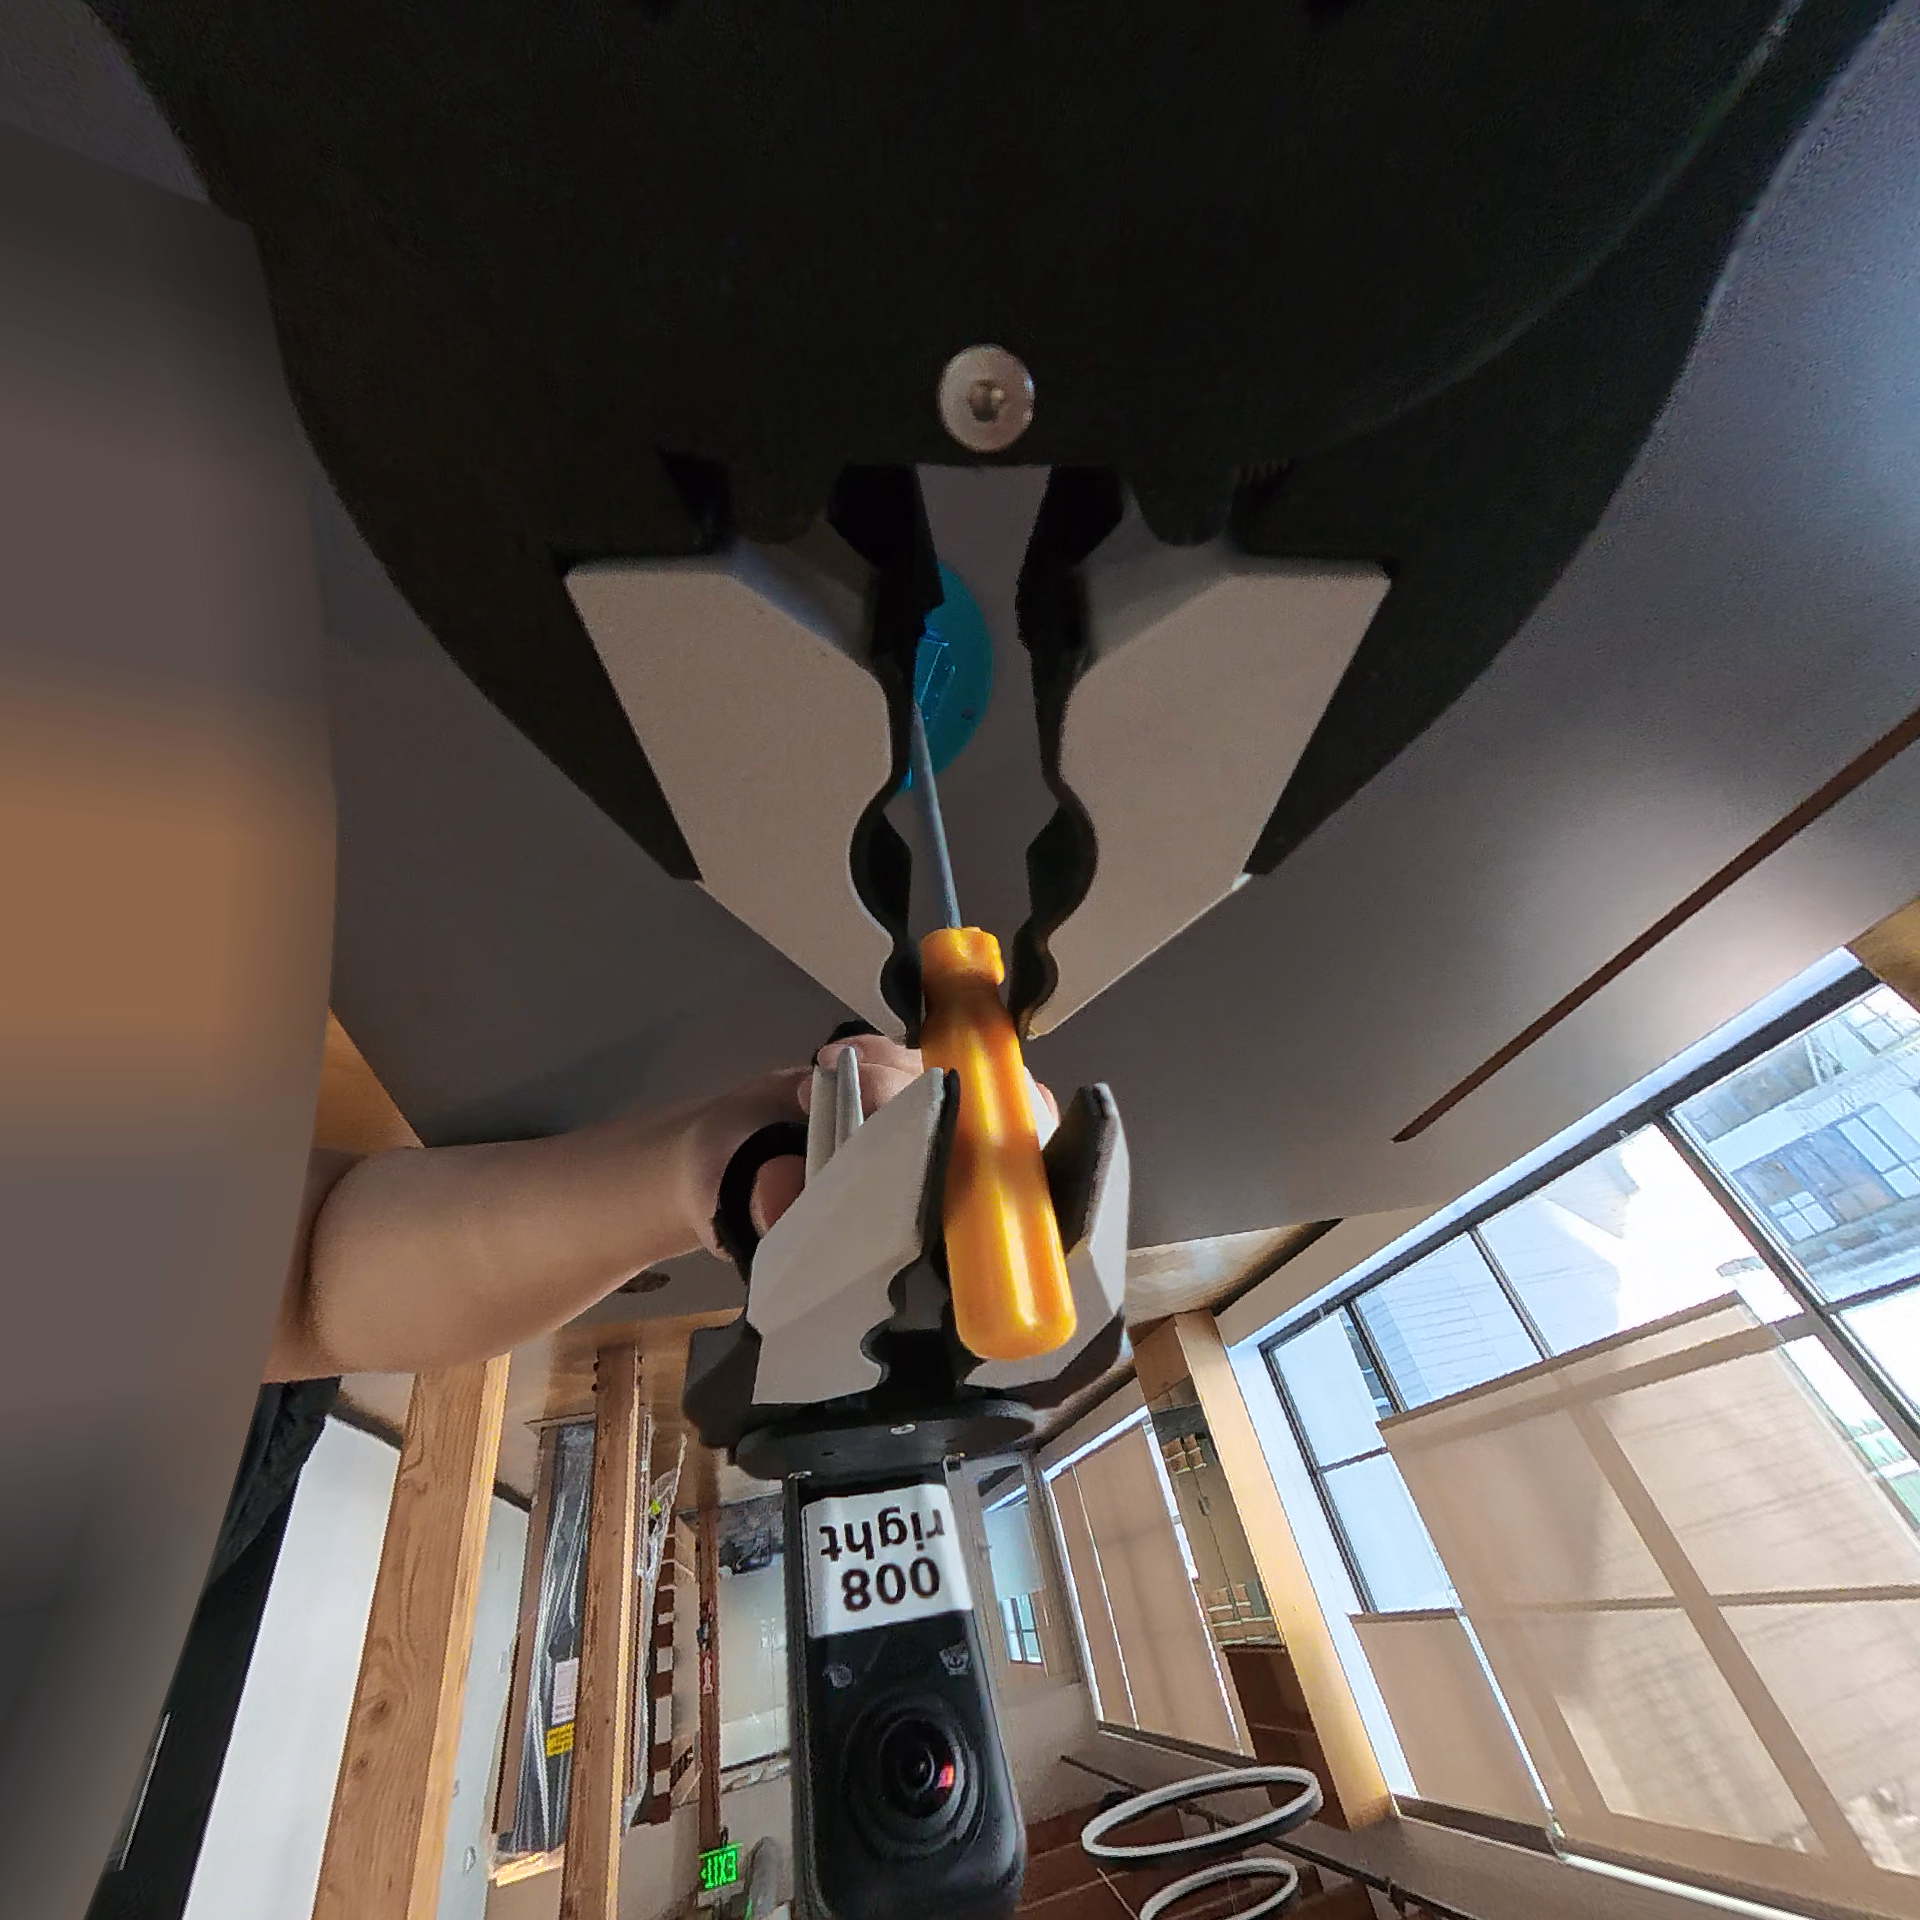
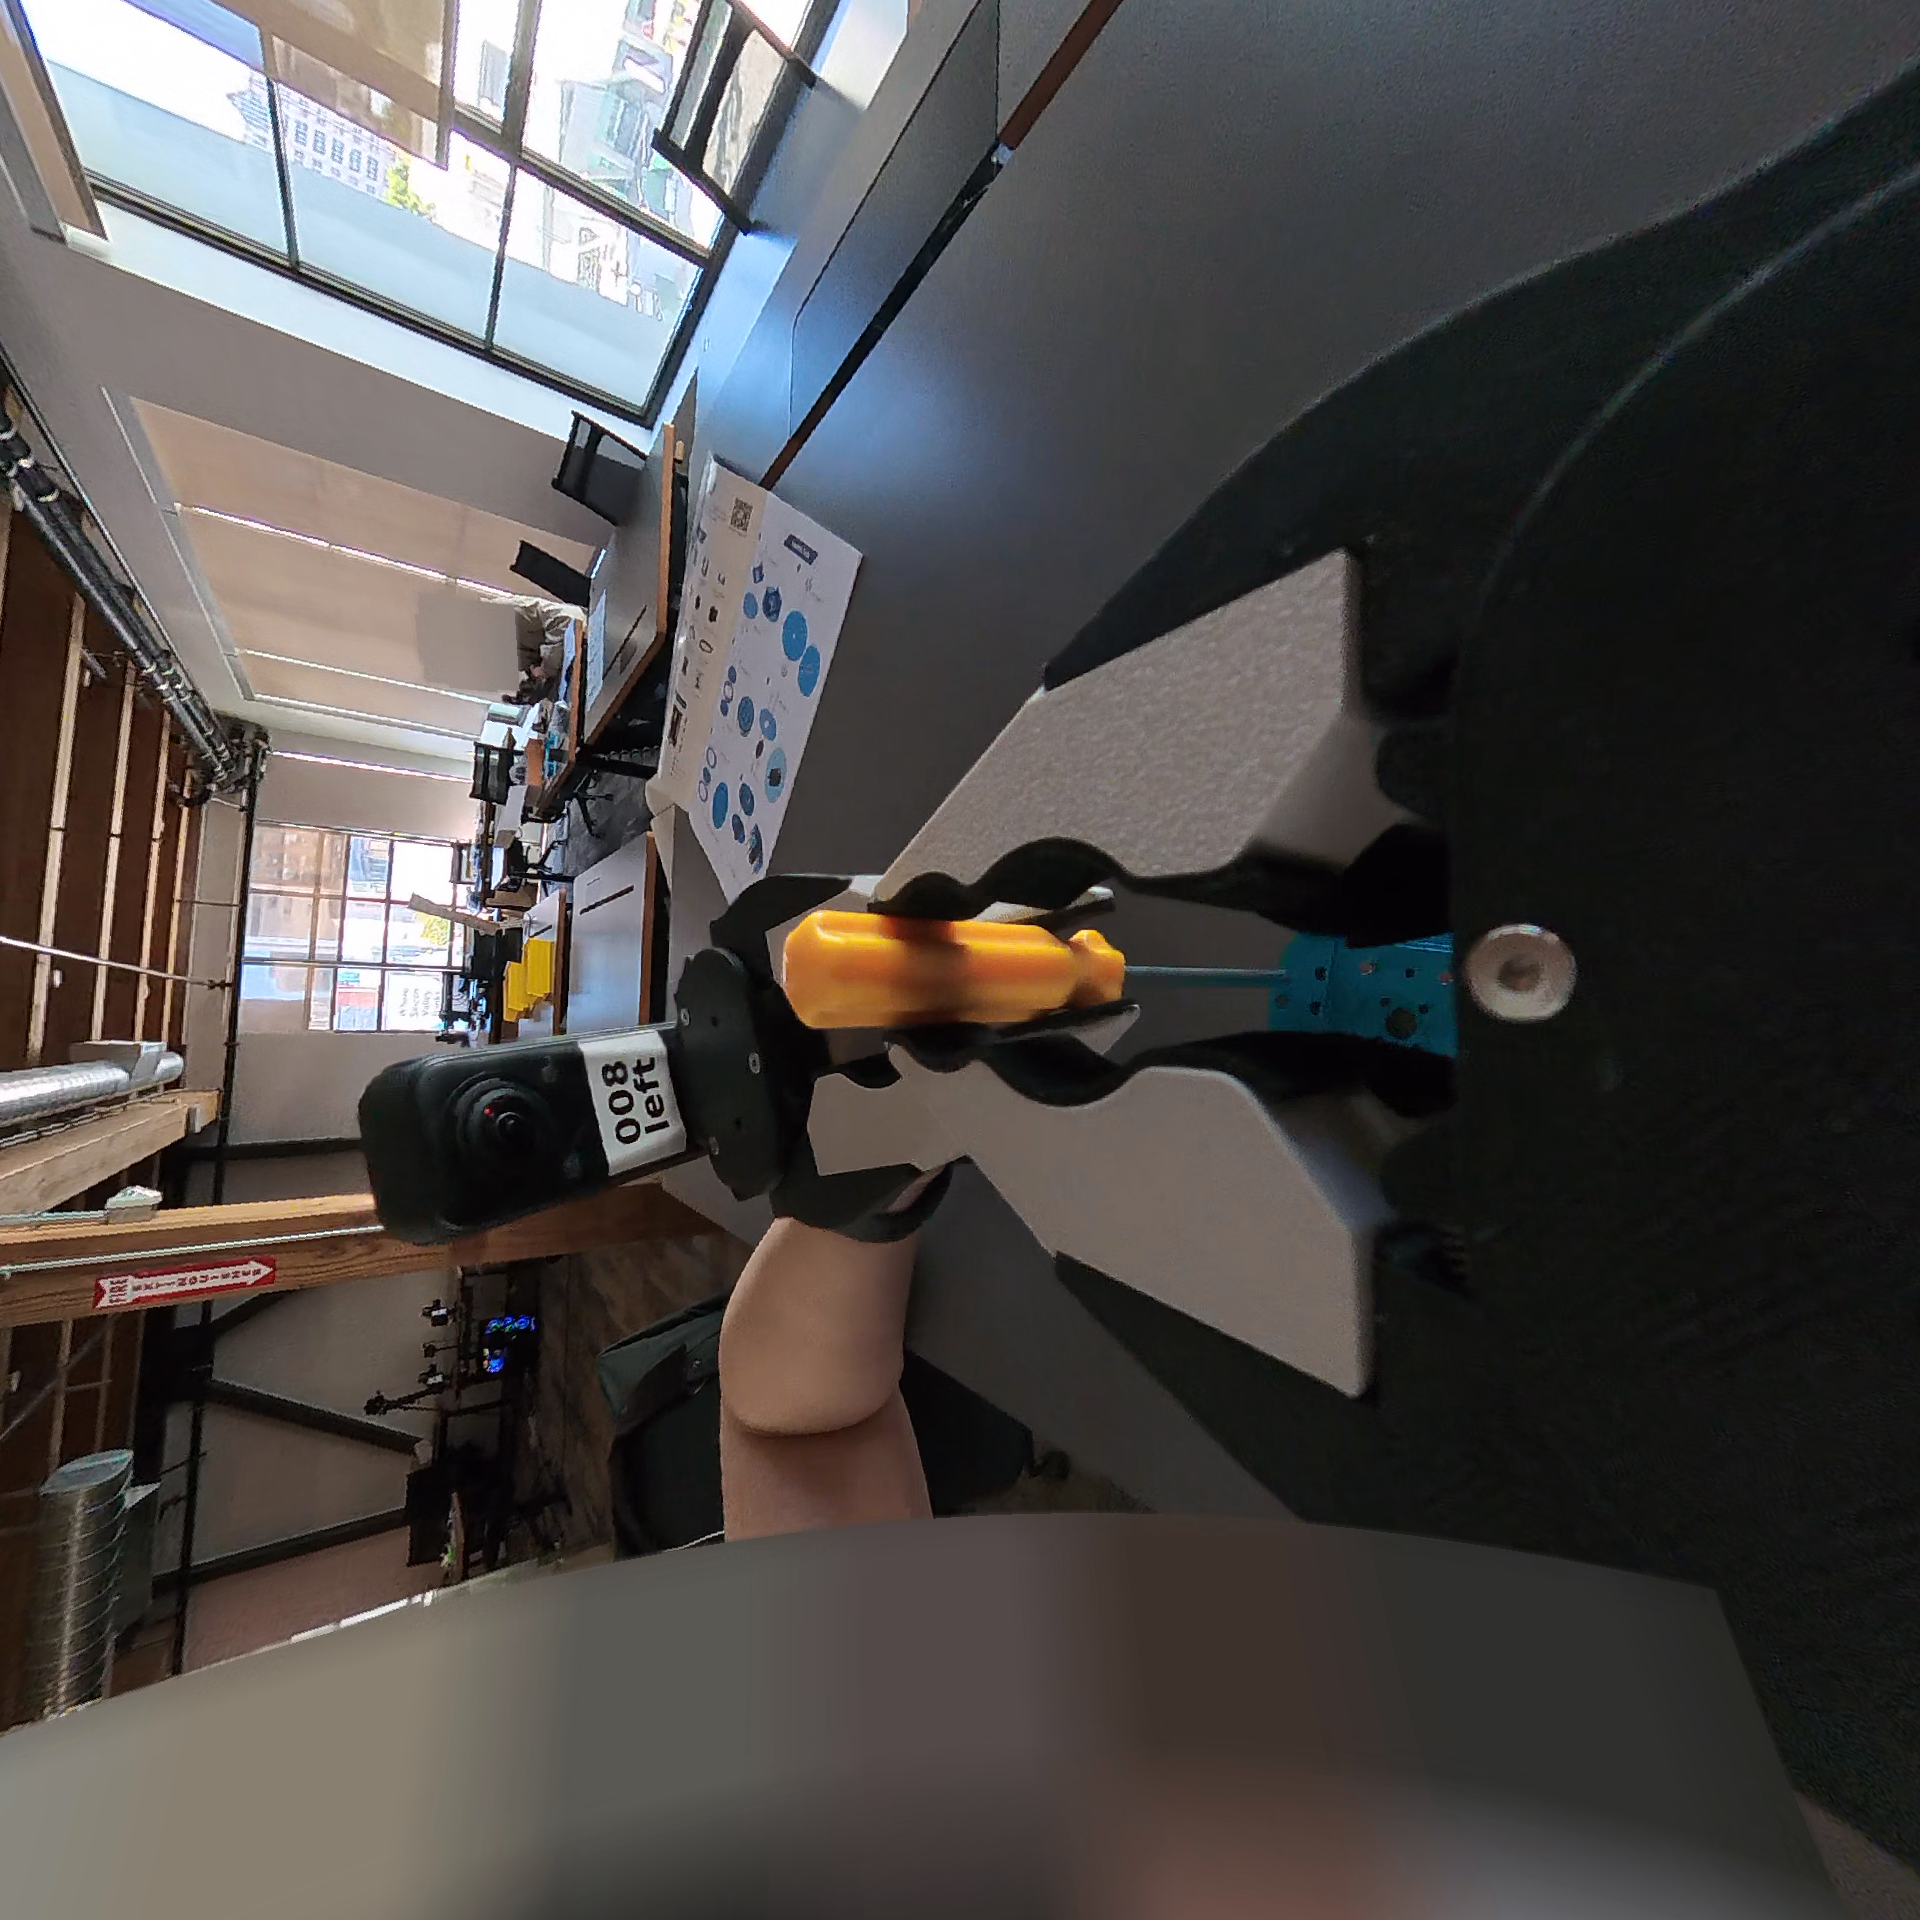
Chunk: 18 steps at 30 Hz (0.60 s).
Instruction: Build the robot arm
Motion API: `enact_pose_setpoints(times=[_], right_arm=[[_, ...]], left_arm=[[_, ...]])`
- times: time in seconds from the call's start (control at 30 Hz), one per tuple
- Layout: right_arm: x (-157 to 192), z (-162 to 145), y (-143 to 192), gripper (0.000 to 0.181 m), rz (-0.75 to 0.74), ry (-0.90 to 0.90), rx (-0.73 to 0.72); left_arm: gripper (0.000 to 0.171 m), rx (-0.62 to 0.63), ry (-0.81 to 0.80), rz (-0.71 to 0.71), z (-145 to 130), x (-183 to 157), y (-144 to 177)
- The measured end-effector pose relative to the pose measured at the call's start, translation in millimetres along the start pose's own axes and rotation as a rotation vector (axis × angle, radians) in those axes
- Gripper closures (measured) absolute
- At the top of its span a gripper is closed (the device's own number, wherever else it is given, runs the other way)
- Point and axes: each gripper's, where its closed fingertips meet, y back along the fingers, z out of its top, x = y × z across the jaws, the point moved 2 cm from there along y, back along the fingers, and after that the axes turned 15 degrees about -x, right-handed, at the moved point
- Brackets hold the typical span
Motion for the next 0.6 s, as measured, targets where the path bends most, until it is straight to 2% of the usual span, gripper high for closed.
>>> enact_pose_setpoints(times=[0.6], right_arm=[[-8.0, -15.4, 5.4, 0.163, 0.0, -0.029, 0.065]], left_arm=[[0.157, 0.028, 0.065, -0.001, -18.0, 2.9, -1.8]])
